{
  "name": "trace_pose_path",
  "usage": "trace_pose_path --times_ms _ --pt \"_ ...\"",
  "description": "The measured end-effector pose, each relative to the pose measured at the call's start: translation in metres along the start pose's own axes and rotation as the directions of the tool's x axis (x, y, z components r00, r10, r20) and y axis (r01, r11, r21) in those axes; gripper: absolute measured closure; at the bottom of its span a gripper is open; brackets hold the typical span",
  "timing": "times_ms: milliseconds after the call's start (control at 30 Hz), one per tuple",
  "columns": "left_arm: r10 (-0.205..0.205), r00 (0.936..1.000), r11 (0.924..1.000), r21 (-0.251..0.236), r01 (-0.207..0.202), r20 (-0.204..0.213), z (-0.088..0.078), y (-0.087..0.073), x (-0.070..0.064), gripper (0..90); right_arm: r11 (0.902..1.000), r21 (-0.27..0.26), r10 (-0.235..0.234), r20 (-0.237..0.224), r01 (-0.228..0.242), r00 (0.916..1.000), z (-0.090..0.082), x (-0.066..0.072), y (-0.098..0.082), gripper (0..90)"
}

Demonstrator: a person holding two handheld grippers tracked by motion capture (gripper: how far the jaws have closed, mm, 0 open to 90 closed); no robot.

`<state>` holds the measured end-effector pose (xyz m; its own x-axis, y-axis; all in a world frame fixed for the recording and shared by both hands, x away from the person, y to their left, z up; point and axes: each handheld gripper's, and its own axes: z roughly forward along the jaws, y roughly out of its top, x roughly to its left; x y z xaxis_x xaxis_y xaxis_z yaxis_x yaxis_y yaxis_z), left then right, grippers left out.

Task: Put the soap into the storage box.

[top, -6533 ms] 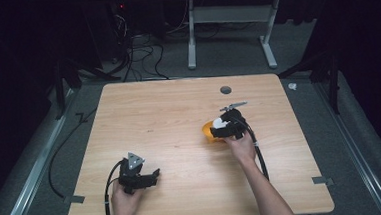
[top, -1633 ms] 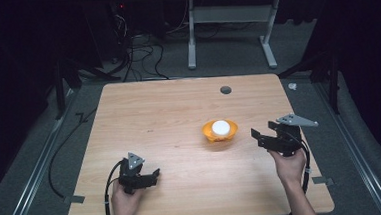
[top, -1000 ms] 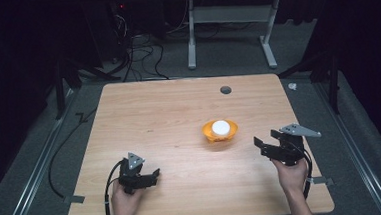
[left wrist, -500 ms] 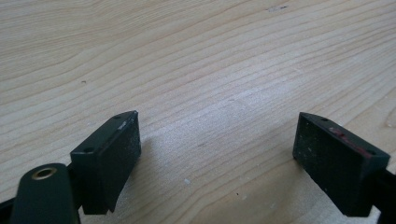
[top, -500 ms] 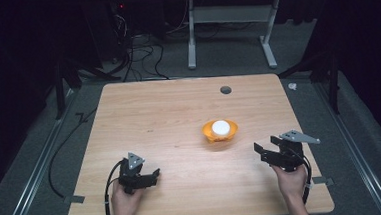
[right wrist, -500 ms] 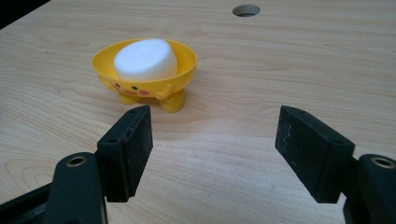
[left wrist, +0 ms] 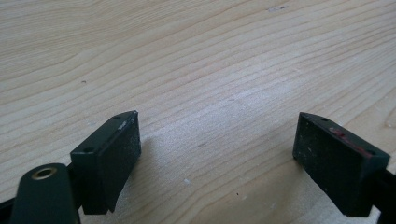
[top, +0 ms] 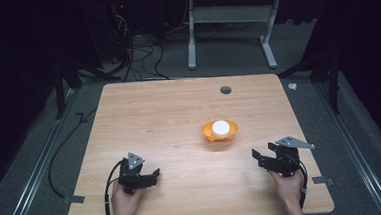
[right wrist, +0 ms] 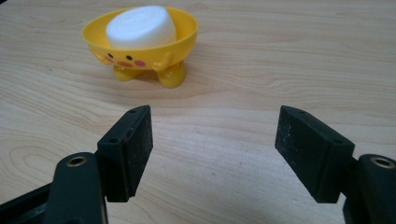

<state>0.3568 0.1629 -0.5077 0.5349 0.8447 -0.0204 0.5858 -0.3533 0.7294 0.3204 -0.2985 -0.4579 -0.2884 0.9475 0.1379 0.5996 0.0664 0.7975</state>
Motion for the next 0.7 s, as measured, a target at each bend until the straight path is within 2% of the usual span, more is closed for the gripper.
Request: trace_pose_path --times_ms 367,533,600,633,700 --pt "0.000 1.0000 1.0000 0.000 0.000 0.000 0.000 0.000 0.000 15.6 0.9985 0.052 -0.021 0.046 0.019 0.9987 0.016 0.002 -0.020 28.4" --pt "-0.001 1.0000 1.0000 -0.001 0.001 -0.001 0.000 0.000 0.000 15.6 0.9919 0.107 -0.078 0.096 0.068 0.9923 0.028 0.006 -0.030 28.0" --pt "0.001 1.0000 1.0000 0.000 -0.001 -0.001 0.000 0.000 0.000 15.6 0.9903 0.119 -0.083 0.104 0.071 0.9911 0.030 0.006 -0.032 27.8" --pt "0.001 1.0000 1.0000 0.000 -0.001 0.000 0.000 0.000 0.000 15.6 0.9869 0.134 -0.106 0.117 0.090 0.9875 0.032 0.008 -0.033 27.2" --pt "0.001 1.0000 1.0000 0.000 -0.001 0.000 0.000 0.000 0.000 15.6 0.9862 0.136 -0.110 0.109 0.095 0.9880 0.033 0.009 -0.032 26.8"
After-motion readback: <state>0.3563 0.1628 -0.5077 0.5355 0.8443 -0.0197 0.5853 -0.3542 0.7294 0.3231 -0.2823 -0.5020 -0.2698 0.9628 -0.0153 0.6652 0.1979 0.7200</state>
